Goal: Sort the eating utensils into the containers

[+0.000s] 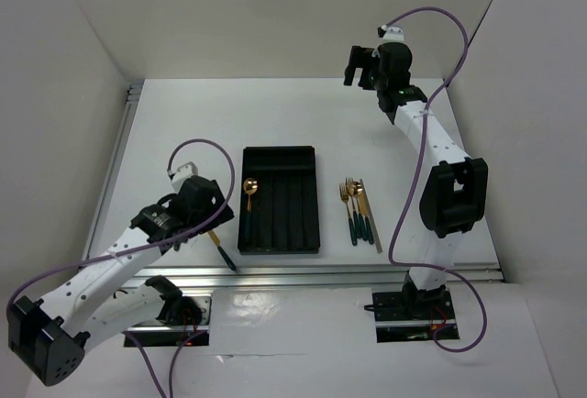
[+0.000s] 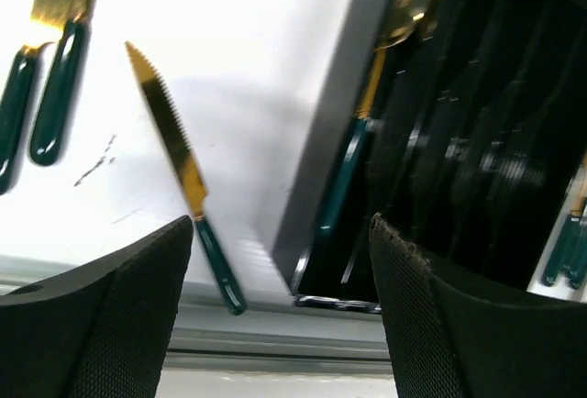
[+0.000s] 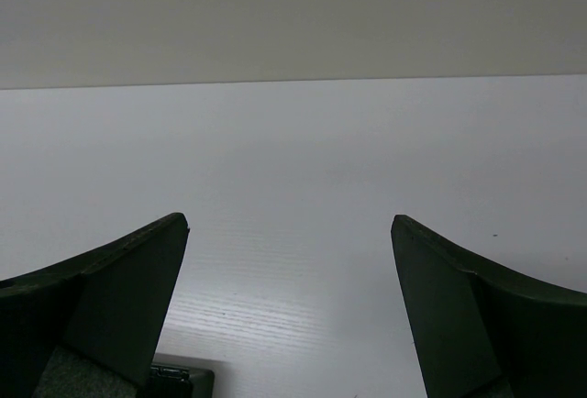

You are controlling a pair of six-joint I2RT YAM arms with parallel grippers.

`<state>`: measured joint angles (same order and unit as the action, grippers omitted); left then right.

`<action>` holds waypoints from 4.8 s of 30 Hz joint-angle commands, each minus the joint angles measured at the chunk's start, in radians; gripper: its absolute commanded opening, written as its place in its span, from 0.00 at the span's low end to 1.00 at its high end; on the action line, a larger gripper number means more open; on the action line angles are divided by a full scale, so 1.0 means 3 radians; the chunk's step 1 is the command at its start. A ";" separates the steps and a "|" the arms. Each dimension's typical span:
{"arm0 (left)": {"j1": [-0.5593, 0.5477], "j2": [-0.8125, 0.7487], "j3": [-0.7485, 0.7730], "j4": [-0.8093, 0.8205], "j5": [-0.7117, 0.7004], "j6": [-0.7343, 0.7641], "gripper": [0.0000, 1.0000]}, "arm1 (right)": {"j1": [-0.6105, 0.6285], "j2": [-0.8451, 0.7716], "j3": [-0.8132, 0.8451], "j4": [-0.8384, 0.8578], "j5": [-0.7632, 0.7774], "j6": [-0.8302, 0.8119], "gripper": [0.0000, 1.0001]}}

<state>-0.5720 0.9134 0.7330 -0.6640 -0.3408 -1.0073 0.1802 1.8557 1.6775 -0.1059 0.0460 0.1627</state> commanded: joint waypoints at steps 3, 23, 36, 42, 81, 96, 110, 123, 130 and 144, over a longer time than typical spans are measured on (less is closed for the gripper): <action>-0.0001 0.0007 -0.0204 -0.0057 -0.0152 -0.0502 0.83 | -0.0008 0.0007 0.0130 0.0061 -0.0082 0.0020 1.00; 0.0030 0.0733 -0.0357 0.0147 -0.0173 -0.0718 0.85 | -0.0008 -0.0024 0.0069 0.0092 -0.0061 0.0020 1.00; 0.0030 0.1235 -0.0423 0.0066 0.0011 -0.1091 0.73 | -0.0008 -0.0055 0.0069 0.0092 -0.0020 0.0020 1.00; 0.0030 0.1056 -0.0638 0.0132 0.0195 -0.1127 0.65 | -0.0008 -0.0055 0.0069 0.0092 -0.0020 0.0020 1.00; 0.0030 0.1961 -0.0142 -0.0493 0.0532 -0.1091 0.00 | -0.0008 -0.0024 0.0099 0.0092 0.0179 -0.0011 1.00; 0.0030 0.0821 0.0240 -0.0604 -0.0014 -0.0357 0.00 | -0.0008 -0.0055 0.0099 0.0092 0.0138 -0.0011 1.00; 0.0030 0.1097 0.1054 0.0014 0.1049 0.1236 0.00 | -0.0008 -0.0085 0.0069 0.0092 0.0169 -0.0011 1.00; -0.0001 0.1674 0.1131 0.0490 0.1448 0.1231 0.00 | -0.0008 -0.0085 0.0038 0.0092 0.0230 -0.0011 1.00; -0.0001 0.1813 0.1106 0.0582 0.1346 0.0847 0.00 | -0.0008 -0.0085 0.0038 0.0092 0.0261 -0.0011 1.00; -0.0128 0.2170 0.1034 0.0485 0.1085 0.0638 0.00 | -0.0008 -0.0055 0.0069 0.0092 0.0261 -0.0011 1.00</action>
<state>-0.6060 1.5589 1.0409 -0.5095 0.0231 -0.7933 0.1802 1.8557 1.6772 -0.1059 0.1131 0.1658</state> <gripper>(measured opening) 0.032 0.997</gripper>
